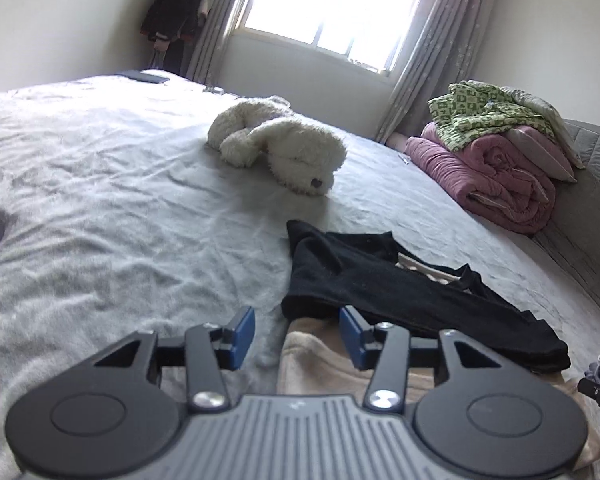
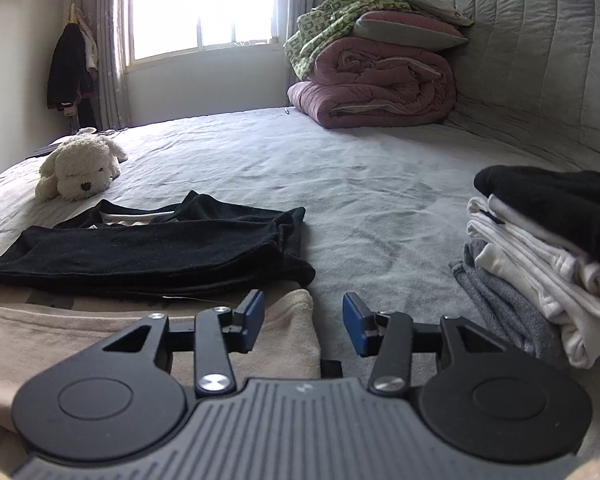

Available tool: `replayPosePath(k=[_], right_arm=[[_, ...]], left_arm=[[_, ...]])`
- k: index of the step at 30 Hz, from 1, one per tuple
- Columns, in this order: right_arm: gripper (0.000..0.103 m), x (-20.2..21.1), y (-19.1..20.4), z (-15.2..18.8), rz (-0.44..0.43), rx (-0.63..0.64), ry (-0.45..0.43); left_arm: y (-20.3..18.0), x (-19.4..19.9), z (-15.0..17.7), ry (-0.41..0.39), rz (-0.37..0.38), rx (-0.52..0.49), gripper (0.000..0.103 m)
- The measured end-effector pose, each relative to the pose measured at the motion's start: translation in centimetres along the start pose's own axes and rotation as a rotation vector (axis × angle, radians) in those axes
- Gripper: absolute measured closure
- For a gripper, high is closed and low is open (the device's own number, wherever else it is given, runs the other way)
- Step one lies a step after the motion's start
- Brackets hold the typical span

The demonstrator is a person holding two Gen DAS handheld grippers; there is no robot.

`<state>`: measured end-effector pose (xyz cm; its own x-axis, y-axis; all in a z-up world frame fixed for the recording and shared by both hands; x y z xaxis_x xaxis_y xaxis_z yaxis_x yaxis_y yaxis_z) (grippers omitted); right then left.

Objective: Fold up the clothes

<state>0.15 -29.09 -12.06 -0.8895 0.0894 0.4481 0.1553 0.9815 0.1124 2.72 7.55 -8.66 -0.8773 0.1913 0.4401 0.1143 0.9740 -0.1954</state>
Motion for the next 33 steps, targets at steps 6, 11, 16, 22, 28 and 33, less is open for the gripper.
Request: replayPosePath(k=[6,11,16,22,28,33], right_arm=[[0.055,2.3,7.4,2.3,-0.26,0.22,0.047],[0.055,3.7,11.1,5.5,-0.378,0.387,0.099],[0.055,3.3,8.9,5.9,-0.407,0.321,0.148],[0.056,3.7,4.7,5.5,-0.445,0.246,0.195],[0.053,4.7,4.2,4.1,-0.459,0.207,0.18],[0.051,2.9,3.6,1.5,-0.369,0.158,0.115]], left_arm=[[-6.6,0.6,2.7,0.059,0.277,-0.234,0.041],[-9.7,0.4,6.5,0.197,0.393,-0.427,0.038],[-8.5,1.1,7.0,0.212,0.428,-0.479,0.038],[-5.5,2.5,6.9,0.223,0.456,-0.492,0.038],[-4.4,2.9,5.4,0.217,0.451,-0.448,0.038],[-4.6,0.3,4.3,0.197,0.388,-0.391,0.038]])
Point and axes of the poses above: each gripper's, at about its wrist camera, not at the fingertips, and x roughly against the way its jaws point, y to its left, z to its underside, the point moved 6 cm from there along -x, roughly the way its jaws point, and after that the axes turned 6 degrees about -x, right-handed, at the moved point
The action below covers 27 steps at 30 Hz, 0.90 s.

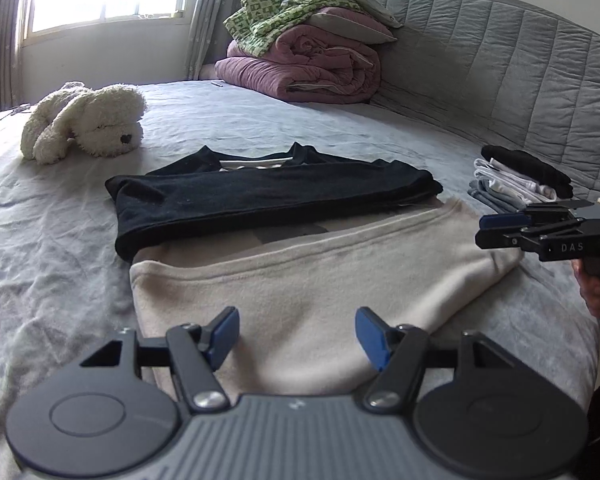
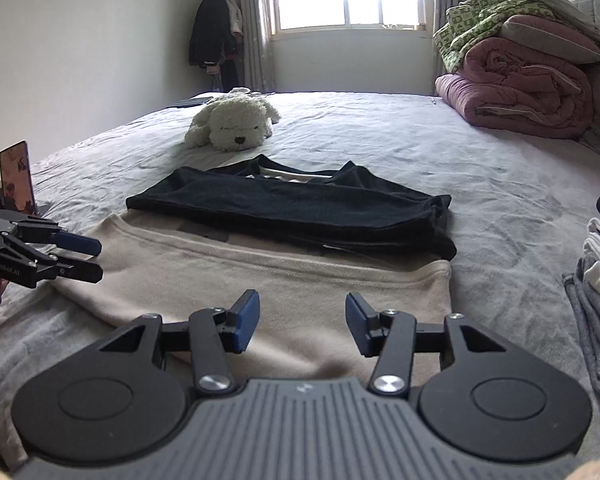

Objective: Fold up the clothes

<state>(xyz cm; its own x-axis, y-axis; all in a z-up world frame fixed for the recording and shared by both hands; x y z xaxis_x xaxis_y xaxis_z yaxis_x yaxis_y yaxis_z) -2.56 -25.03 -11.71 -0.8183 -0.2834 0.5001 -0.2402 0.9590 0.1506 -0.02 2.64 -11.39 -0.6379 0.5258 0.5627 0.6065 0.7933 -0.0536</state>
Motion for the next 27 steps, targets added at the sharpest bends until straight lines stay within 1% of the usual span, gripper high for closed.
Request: replayPosePath(k=[2,7,11,14,18,21,24,27], right_arm=[[0.05,-0.9,-0.8,-0.5,0.038,0.003,-0.008],[0.051,-4.0,-3.5,0.9,0.113,-0.002,0.09],[0.049,-3.6,-4.0,1.1,0.093,-0.017,0.078],[0.046,-3.4,-3.3,0.7,0.11,-0.009,0.087],[0.046,-2.9,-2.4,0.2,0.111,-0.033,0.094],[0.045,-2.9,-0.5,0.1,0.082,-0.012,0.097],[0.045,-3.1,1.5,0.3,0.058,0.03,0.109],[0.045,-3.1,3.0,0.5,0.04,0.05,0.122]], left_arm=[[0.6,-1.0,-0.4,-0.002,-0.018,0.021,0.038],[1.9,-2.3,0.1,0.015,-0.042,0.012,0.038],[2.3,-2.4,0.1,0.025,-0.049,0.037,0.037],[1.9,-2.5,-0.6,0.058,-0.083,0.072,0.036],[1.2,-2.4,-1.1,0.119,-0.154,0.093,0.036],[-0.3,-2.4,-1.8,0.116,-0.159,0.098,0.034],[-1.9,-3.0,-2.3,0.107,-0.15,0.077,0.034],[-3.2,-3.6,-2.6,0.115,-0.145,0.064,0.034]])
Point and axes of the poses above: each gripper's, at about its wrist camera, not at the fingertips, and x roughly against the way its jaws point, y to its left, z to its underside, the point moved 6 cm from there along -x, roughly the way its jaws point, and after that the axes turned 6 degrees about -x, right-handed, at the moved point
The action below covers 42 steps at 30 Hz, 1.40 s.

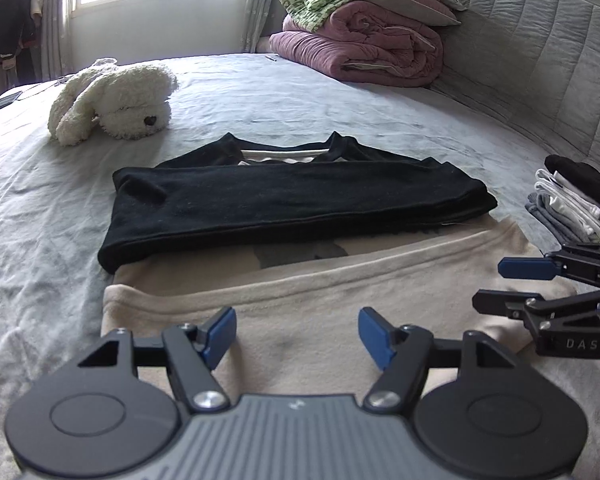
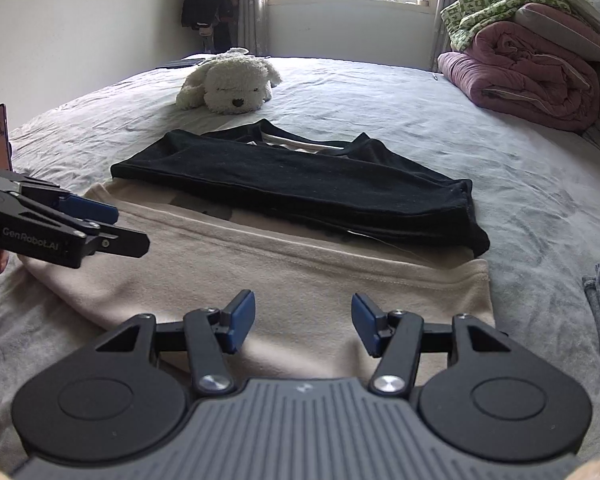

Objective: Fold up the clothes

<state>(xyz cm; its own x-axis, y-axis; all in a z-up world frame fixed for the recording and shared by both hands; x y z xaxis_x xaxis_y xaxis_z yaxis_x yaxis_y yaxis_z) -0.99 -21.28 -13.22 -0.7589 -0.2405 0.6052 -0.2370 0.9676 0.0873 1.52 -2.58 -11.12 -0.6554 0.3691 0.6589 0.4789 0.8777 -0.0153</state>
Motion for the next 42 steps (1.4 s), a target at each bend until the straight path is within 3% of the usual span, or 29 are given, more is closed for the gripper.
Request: replayPosePath(k=[10,16,20,34,42], right_arm=[[0.044,-0.6,2.0,0.7,0.041,0.054,0.096],[0.043,-0.5,1.7,-0.4,0.069,-0.017,0.143],[0.035,0.0,1.6,-1.4,0.068,-0.055,0.158],[0.028,0.9,-0.5,-3.0,0.075,-0.142,0.2],[0.024,0.8,-3.2,-2.7,0.093,-0.246,0.232]], left_arm=[[-1.7,-0.7,0.1,0.055,-0.031,-0.019,0.031],[-1.9,-0.2,-0.2,0.08,-0.067,-0.038,0.031],[-1.5,0.5,-0.7,0.101,-0.095,-0.061,0.025],[1.4,1.9,-1.2,0.144,-0.122,-0.033,0.021],[3.1,2.1,-0.6,0.183,-0.108,0.018,0.007]])
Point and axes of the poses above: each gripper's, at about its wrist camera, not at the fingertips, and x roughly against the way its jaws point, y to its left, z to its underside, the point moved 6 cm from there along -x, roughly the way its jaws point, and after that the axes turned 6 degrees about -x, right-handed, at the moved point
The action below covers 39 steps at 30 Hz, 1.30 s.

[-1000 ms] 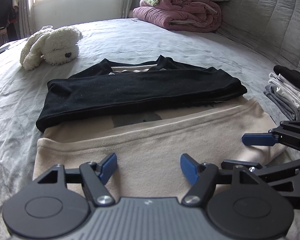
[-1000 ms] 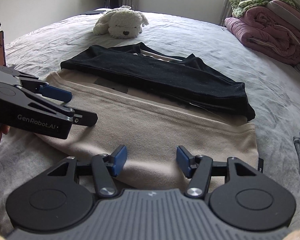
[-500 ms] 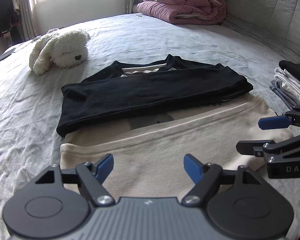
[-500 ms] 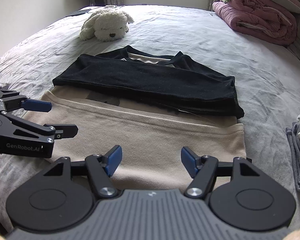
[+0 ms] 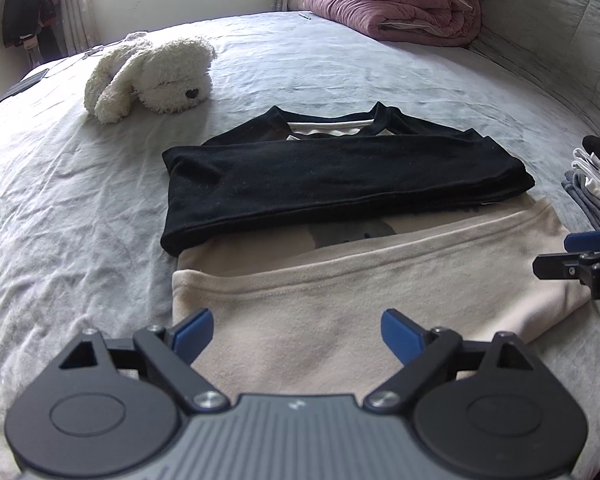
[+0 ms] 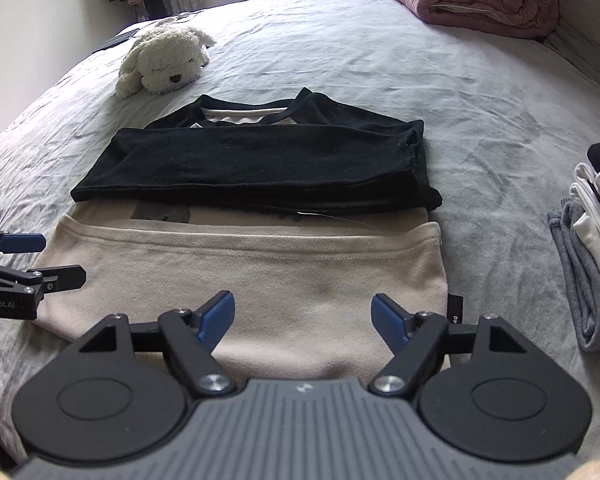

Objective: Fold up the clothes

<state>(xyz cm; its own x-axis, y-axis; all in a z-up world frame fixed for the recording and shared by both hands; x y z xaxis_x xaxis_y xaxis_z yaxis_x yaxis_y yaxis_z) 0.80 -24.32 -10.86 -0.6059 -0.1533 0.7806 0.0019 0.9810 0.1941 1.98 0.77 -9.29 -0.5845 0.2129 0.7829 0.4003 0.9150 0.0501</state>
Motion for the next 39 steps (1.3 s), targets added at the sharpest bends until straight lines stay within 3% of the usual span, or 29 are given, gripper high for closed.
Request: replayPosePath(k=[10,14,18,23,30,35,39], right_arm=[[0.024,0.2,-3.1,-0.2,0.008,-0.062,0.021],[0.024,0.6,-5.0,-0.5,-0.005,-0.116,0.019],[0.024,0.7,-7.1,-0.5,-0.034,-0.186,0.043],[0.024,0.9,-9.5,0.0,-0.113,-0.327,0.08],[0.024,1.5,-11.8,2.1,-0.296,-0.518,0.143],[0.025,1.8,-12.6,3.5,-0.39,-0.626,0.15],[0.024,1.1,-12.5,3.5,-0.427,-0.686,0.143]], left_arm=[[2.6,-0.2,0.9,0.061,0.06,0.061,0.002],[4.7,-0.2,1.2,0.088,0.137,0.168,0.002],[6.4,-0.7,1.9,0.14,0.268,0.301,0.002],[8.5,-0.5,3.0,0.151,0.415,0.446,0.002],[10.7,-0.2,5.5,0.165,0.63,0.676,0.002],[9.9,-0.5,6.9,0.186,0.73,0.722,0.004],[9.2,-0.7,6.9,0.162,0.733,0.708,0.004]])
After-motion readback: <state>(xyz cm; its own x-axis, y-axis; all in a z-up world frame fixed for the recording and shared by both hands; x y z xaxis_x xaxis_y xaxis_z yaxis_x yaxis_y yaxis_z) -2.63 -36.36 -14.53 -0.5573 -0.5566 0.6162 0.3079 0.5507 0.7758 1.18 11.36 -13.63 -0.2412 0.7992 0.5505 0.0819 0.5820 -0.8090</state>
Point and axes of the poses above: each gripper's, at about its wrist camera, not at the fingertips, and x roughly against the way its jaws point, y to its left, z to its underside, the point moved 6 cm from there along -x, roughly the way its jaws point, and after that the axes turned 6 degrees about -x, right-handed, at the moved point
